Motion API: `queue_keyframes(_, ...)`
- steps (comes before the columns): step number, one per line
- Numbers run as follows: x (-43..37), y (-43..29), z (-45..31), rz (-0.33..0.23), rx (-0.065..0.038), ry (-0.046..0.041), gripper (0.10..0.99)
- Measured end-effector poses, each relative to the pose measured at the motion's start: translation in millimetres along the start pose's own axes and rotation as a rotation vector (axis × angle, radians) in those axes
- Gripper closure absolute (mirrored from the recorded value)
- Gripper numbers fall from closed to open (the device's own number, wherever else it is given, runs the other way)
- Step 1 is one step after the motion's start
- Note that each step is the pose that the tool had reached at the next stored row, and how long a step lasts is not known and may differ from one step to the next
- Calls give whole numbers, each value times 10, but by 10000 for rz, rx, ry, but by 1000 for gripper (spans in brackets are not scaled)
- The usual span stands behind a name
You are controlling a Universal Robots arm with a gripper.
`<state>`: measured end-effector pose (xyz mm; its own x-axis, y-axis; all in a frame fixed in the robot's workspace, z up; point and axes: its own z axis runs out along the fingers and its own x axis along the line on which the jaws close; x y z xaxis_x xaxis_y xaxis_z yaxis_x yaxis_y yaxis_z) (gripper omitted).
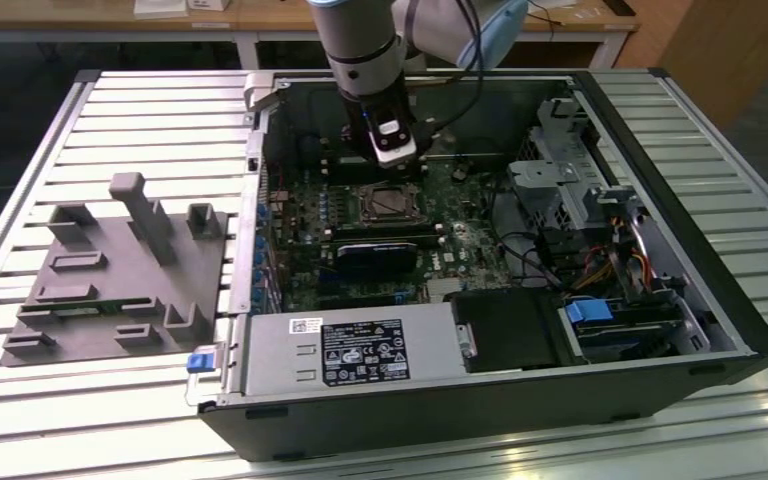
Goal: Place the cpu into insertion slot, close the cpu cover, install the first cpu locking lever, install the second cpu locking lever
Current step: 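Install the first cpu locking lever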
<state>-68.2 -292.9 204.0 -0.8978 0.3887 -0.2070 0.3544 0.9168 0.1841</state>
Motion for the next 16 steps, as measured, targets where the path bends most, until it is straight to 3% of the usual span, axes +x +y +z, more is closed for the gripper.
queue_keyframes(4, -3, 3, -18, 13, -45, 18, 984)
queue_keyframes(12, 18, -4, -24, 71, -248, 92, 984)
queue_keyframes(16, 29, -10, -11, 65, -279, 32, 984)
